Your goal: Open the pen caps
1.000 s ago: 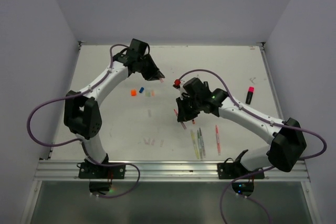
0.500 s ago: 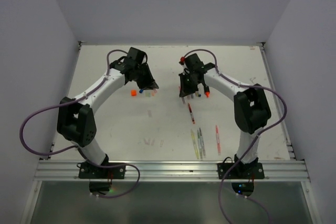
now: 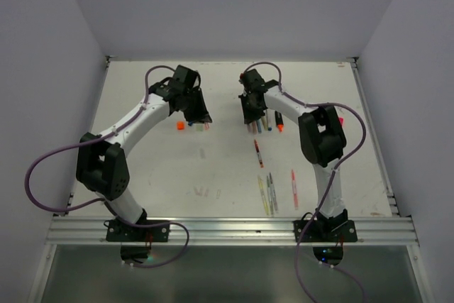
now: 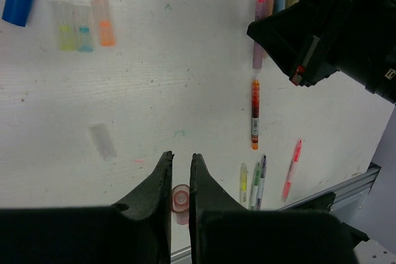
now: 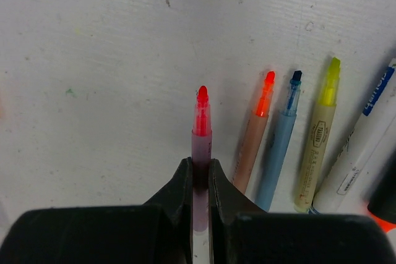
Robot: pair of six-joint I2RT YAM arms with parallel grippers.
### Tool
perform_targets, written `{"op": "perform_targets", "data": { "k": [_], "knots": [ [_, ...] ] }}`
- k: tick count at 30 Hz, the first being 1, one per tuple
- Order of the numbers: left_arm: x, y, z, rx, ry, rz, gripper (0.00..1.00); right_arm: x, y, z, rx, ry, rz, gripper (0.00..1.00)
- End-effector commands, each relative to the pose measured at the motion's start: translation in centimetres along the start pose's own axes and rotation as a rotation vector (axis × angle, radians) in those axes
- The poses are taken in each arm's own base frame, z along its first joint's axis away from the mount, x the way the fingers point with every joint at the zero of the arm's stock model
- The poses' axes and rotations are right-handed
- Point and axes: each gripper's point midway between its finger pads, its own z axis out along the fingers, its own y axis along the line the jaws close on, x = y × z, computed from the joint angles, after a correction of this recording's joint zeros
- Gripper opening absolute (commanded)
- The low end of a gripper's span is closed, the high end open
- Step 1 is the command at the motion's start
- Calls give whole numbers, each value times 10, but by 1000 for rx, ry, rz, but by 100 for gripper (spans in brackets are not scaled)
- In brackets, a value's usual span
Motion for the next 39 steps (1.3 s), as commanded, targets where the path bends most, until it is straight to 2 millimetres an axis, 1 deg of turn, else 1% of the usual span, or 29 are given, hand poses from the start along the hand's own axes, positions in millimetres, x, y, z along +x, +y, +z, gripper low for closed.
{"op": "perform_targets", "data": {
  "k": [1, 6, 9, 10, 12, 14, 16, 18, 20, 21, 24, 25, 26, 28, 29, 30, 31, 33, 34, 35, 36, 37, 39],
  "knots": [
    [-1, 6, -6, -28, -18, 59, 0, -22, -7, 1, 46, -69, 1, 0],
    [0, 13, 5, -69, 10, 79, 0, -21, -12, 11, 69, -62, 5, 1],
    [1, 9, 14, -72, 23, 95, 0, -18, -14, 17, 82, -52, 3, 2],
    [2, 9, 19, -77, 33, 97, 0, -15, -15, 19, 85, -41, 2, 3],
    [-1, 6, 22, -74, 33, 108, 0, -13, -16, 21, 90, -35, 3, 4],
    [-2, 5, 27, -78, 41, 109, 0, -11, -16, 20, 89, -31, 2, 7],
    [-6, 4, 32, -82, 39, 116, 0, -11, -17, 21, 91, -32, 2, 10],
    [-7, 4, 34, -84, 39, 124, 0, -11, -16, 21, 88, -28, -2, 20],
    [-8, 5, 40, -89, 47, 126, 0, -14, -15, 19, 85, -31, -4, 25],
    [-8, 5, 41, -90, 50, 129, 0, -15, -14, 19, 80, -33, -6, 30],
    [-11, 6, 50, -105, 62, 135, 0, -18, -11, 15, 70, -35, -9, 39],
    [-9, 9, 56, -117, 76, 134, 0, -22, -10, 13, 64, -42, -10, 40],
    [-14, 6, 56, -113, 69, 137, 0, -24, -9, 10, 60, -46, -10, 41],
    [-15, 10, 63, -136, 80, 140, 0, -31, -5, -3, 44, -72, -7, 43],
    [-18, 7, 64, -134, 72, 146, 0, -35, -3, -9, 36, -85, -5, 45],
    [-20, 9, 65, -147, 69, 153, 0, -44, 0, -24, 23, -120, 4, 46],
    [-19, 13, 72, -160, 80, 155, 0, -49, 2, -32, 16, -137, 6, 46],
    [-23, 14, 78, -176, 76, 168, 0, -55, 2, -50, 8, -154, 13, 48],
    [-20, 19, 85, -189, 90, 170, 0, -64, 3, -66, -6, -185, 23, 48],
    [-21, 21, 89, -197, 93, 174, 0, -65, 5, -73, -28, -188, 33, 48],
    [-22, 24, 92, -211, 95, 180, 0, -67, 0, -81, -41, -191, 69, 48],
    [-20, 28, 98, -225, 104, 185, 0, -71, -4, -96, -46, -216, 93, 48],
    [-22, 35, 107, -247, 107, 196, 0, -72, -6, -111, -100, -223, 137, 48]
  ]
}}
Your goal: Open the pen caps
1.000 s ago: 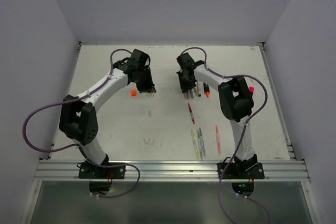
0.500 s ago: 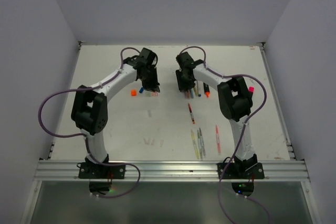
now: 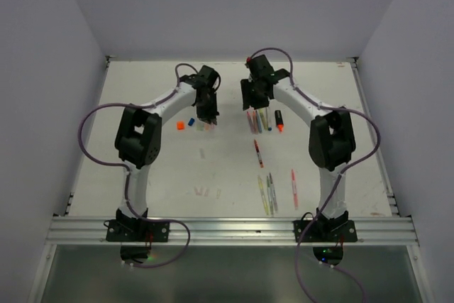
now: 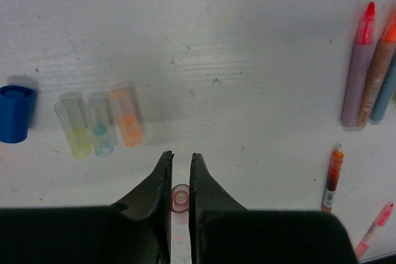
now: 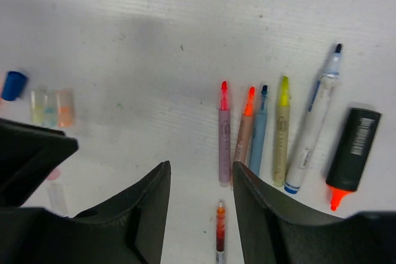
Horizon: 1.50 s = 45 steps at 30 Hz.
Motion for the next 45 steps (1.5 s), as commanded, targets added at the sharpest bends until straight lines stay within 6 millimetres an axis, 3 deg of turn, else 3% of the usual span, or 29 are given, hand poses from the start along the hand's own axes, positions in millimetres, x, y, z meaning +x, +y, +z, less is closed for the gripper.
{"op": "perform_targets", "data": {
  "k": [1, 5, 12, 20, 24, 32, 37, 40, 45],
  "knots": [
    [-9, 8, 10, -60, -14, 57, 0, -38, -1, -70, -91, -129, 94, 48],
    [-10, 14, 24, -90, -3, 86, 0, -42, -14, -103, -78, -180, 96, 48],
    [-16, 26, 27, -154, -20, 94, 2, -30, -55, -131, -33, -198, 158, 48],
    [-4, 34, 31, -174, -4, 78, 11, -1, -121, -120, 2, -130, 365, 48],
    [1, 37, 32, -174, -3, 79, 18, 7, -144, -117, 64, -124, 389, 48],
    [-8, 34, 25, -155, -44, 80, 31, 23, -188, -122, 230, -106, 387, 48],
    [-19, 26, 14, -129, -81, 84, 34, 38, -203, -115, 255, -71, 418, 48],
    [-30, 21, 0, -112, -125, 89, 36, 51, -223, -112, 304, -51, 460, 48],
    [-57, -11, -50, 11, -236, 90, 39, 70, -253, -110, 403, -17, 488, 49]
  ]
}}
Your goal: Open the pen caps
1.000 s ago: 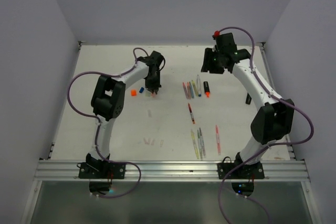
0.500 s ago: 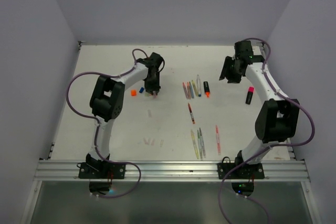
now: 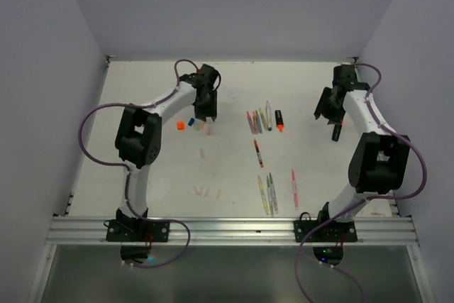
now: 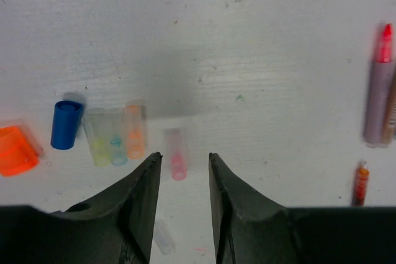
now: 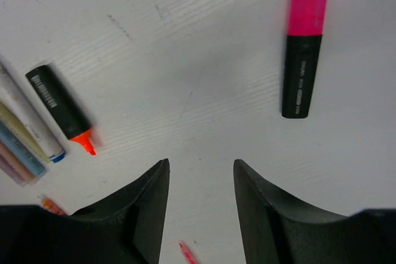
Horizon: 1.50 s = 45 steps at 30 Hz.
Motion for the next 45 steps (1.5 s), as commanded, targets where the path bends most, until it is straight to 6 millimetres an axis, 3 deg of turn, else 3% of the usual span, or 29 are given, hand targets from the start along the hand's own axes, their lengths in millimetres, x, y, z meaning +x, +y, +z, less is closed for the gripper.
{"op": "perform_targets", "data": {
  "k": [1, 5, 6, 7, 9, 10, 11, 17, 24, 30, 32, 33, 37, 40, 45],
  "knots": [
    [-57, -29, -76, 138, -219, 12, 40, -5, -26, 0, 96, -29, -4, 50],
    [-68, -53, -119, 272, -274, 30, 41, -7, -49, 16, 151, -12, 18, 59],
    [-70, -59, -138, 319, -308, 35, 41, -7, -53, 20, 157, -5, 23, 61],
    [-62, -61, -138, 348, -296, 37, 42, -6, -55, 24, 152, 3, 25, 63],
    [-61, -76, -163, 459, -337, 47, 43, -9, -64, 34, 162, 7, 33, 64],
    [-52, -77, -160, 474, -324, 49, 43, -9, -68, 37, 167, 10, 36, 65],
    [-51, -83, -172, 523, -346, 60, 44, -9, -75, 44, 176, 24, 47, 66],
    [-35, -84, -175, 562, -340, 84, 45, -5, -87, 63, 174, 49, 78, 66],
    [-29, -81, -175, 562, -324, 82, 45, 9, -88, 83, 171, 106, 65, 60],
    [-25, -77, -179, 552, -326, 69, 46, 24, -89, 98, 171, 148, 72, 47],
    [-25, -75, -182, 542, -333, 64, 46, 29, -89, 102, 168, 164, 79, 38],
    [-26, -74, -183, 537, -337, 58, 47, 31, -88, 103, 166, 170, 78, 30],
    [-25, -69, -189, 518, -342, 40, 47, 32, -81, 103, 161, 168, 80, 0],
    [-25, -69, -194, 515, -338, 30, 48, 20, -63, 87, 169, 127, 32, 0],
    [-28, -68, -202, 495, -319, -6, 50, -7, 12, 31, 41, 28, -35, 0]
  ]
}}
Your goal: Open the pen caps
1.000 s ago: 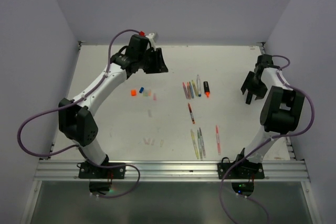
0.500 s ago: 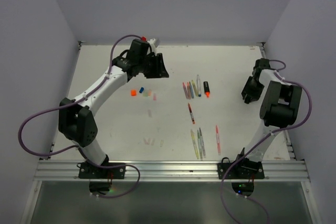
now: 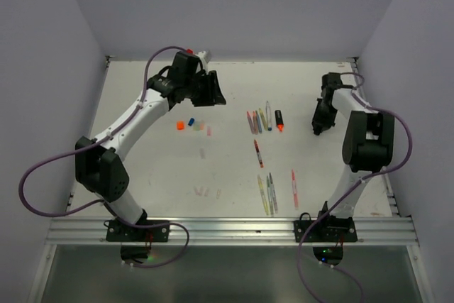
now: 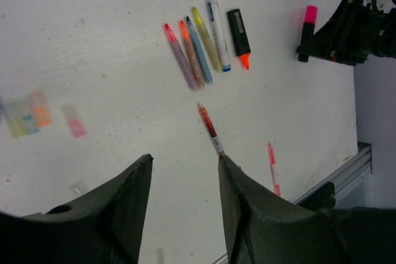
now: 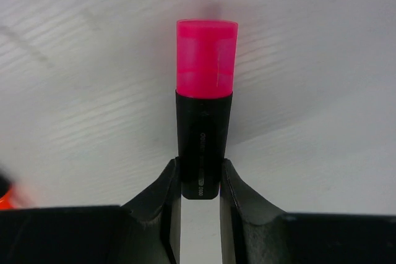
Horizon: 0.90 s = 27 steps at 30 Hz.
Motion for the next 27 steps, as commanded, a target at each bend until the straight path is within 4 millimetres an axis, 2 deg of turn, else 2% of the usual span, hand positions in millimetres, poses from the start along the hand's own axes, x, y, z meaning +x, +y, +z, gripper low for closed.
{"op": "perform_targets", "data": {
  "k": [1, 3, 4, 5, 7, 9, 10, 13, 17, 23, 27],
  "knots": [
    [-16, -15, -22, 12, -33, -38, 50, -21, 63, -83, -150, -150, -53, 0],
    [-17, -20, -22, 30, -24, -58, 51, -16, 94, -111, -250, -167, -101, 0],
    [-18, -21, -22, 36, -22, -80, 51, -3, 116, -131, -297, -178, -159, 0],
    [-18, -24, -23, 52, -18, -88, 51, 1, 129, -144, -336, -197, -191, 0],
    [-19, -26, -24, 59, -17, -124, 53, 35, 174, -179, -509, -187, -310, 0],
    [-18, -28, -24, 61, -11, -147, 55, 61, 196, -197, -593, -173, -403, 0],
    [-18, -29, -24, 65, -8, -165, 56, 83, 211, -208, -643, -156, -466, 0],
    [-14, -30, -23, 74, -1, -201, 57, 115, 227, -229, -729, -150, -539, 0],
    [-6, -31, -20, 91, 9, -243, 59, 139, 235, -239, -782, -123, -564, 0],
    [10, -27, -12, 21, 44, -272, 66, 153, 243, -252, -828, -123, -602, 0],
    [12, -38, -7, 43, 55, -271, 67, 157, 246, -254, -847, -108, -613, 0]
  ]
}}
